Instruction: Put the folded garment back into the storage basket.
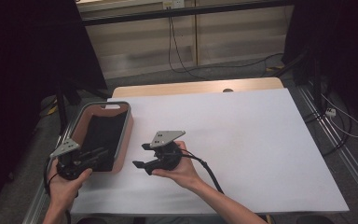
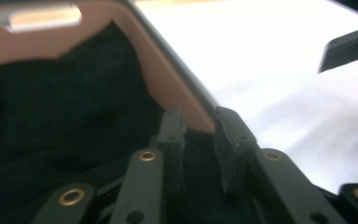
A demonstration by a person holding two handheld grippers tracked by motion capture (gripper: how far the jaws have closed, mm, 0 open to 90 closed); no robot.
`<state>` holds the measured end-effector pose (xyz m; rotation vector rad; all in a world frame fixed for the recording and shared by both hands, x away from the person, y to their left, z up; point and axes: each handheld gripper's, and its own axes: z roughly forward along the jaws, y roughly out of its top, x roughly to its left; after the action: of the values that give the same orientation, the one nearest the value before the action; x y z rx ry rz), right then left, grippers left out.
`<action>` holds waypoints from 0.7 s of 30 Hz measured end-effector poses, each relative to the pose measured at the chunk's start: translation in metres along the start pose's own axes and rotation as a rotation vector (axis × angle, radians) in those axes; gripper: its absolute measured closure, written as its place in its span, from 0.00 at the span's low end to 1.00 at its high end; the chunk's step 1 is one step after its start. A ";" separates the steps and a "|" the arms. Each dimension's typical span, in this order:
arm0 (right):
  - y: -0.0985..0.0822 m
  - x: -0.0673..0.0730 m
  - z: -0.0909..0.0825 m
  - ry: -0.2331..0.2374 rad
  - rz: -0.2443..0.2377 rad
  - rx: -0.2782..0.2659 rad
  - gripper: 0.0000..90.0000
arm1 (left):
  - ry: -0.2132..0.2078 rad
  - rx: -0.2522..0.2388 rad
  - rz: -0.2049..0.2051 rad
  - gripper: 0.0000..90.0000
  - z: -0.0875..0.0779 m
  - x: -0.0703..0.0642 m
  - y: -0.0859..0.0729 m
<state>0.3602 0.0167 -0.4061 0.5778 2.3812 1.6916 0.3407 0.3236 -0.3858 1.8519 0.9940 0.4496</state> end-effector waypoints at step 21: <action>0.000 0.001 -0.001 0.001 0.000 -0.004 0.38 | 0.056 0.012 0.150 0.69 -0.002 -0.019 -0.019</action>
<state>0.3593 0.0162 -0.4056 0.5765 2.3782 1.6972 0.3195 0.3140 -0.3996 1.9419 0.8996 0.5899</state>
